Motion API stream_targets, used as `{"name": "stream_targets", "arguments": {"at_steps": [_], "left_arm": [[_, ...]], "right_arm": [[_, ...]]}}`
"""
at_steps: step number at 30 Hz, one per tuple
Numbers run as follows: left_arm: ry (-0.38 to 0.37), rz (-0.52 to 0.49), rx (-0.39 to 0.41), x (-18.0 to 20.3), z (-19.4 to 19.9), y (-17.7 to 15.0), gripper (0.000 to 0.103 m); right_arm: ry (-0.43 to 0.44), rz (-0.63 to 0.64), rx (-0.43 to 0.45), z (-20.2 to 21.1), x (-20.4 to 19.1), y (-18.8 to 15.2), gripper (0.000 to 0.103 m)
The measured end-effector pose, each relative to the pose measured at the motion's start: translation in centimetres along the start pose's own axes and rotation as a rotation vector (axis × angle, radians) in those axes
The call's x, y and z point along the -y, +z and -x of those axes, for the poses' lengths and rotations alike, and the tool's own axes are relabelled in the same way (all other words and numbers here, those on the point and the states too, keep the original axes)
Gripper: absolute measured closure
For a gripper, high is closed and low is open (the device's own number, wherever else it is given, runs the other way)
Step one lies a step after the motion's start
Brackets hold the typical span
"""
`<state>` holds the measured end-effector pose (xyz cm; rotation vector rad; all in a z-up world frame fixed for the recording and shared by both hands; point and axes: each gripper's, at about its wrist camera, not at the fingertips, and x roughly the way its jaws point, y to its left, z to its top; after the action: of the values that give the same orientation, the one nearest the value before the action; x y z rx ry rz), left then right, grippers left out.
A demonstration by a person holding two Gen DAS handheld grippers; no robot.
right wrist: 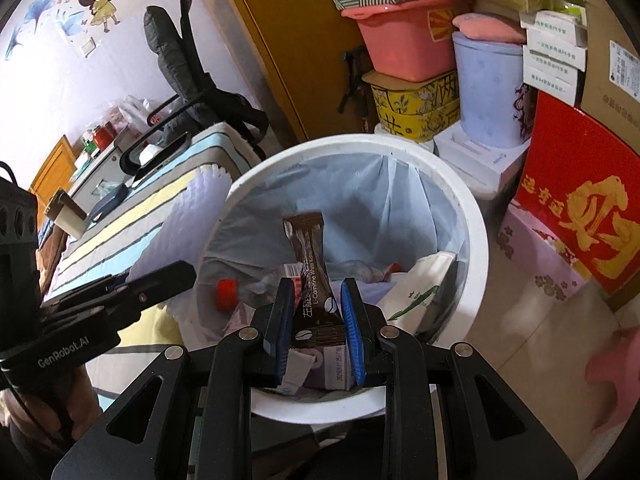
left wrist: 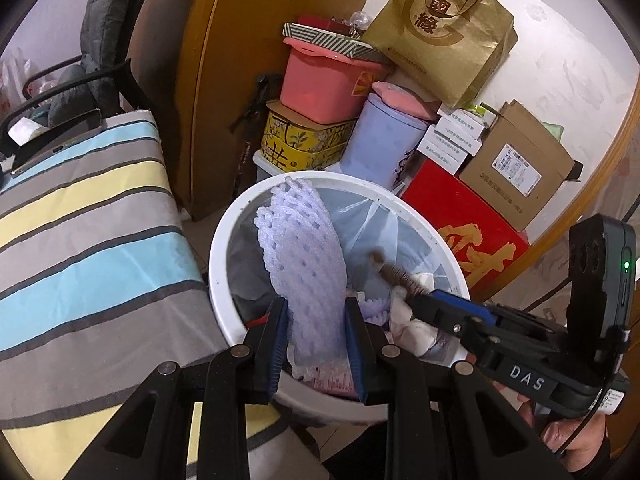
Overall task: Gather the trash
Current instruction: 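Carry the foam sleeve and snack wrapper over the bin and open both grippers, then move both tools back from the bin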
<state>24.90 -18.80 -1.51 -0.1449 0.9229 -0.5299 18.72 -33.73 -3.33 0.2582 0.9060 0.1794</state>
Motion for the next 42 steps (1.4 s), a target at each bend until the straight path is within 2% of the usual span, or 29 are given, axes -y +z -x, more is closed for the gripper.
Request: {"name": "stream_targets", "arguments": {"at_steps": [8,10,23,29,32,42], "left_arm": [[-0.011,0.026,0.014,-0.4,-0.5,0.4,0.066],[-0.014,0.028,0.024,-0.5,-0.1,0.4,0.057],[0.016,0.028,0.076,-0.5,4.2,-1.3,0.057],[0.046,0.026,0.104,-0.5,6.8,-2.9,0.052],[0.068,0.026,0.117,-0.6,8.1,-3.9,0.052],[0.160,0.028,0.162,-1.2,12.3,-7.5,0.052]], "right_arm": [[0.012,0.001,0.011,0.0,0.2,0.3,0.074],[0.015,0.002,0.016,0.1,0.1,0.3,0.069],[0.018,0.032,0.069,2.5,-1.8,-0.5,0.067],[0.025,0.052,0.085,3.6,-3.3,-1.7,0.064],[0.032,0.068,0.096,4.2,-4.1,-2.3,0.055],[0.032,0.128,0.115,5.8,-6.5,-4.6,0.055]]}}
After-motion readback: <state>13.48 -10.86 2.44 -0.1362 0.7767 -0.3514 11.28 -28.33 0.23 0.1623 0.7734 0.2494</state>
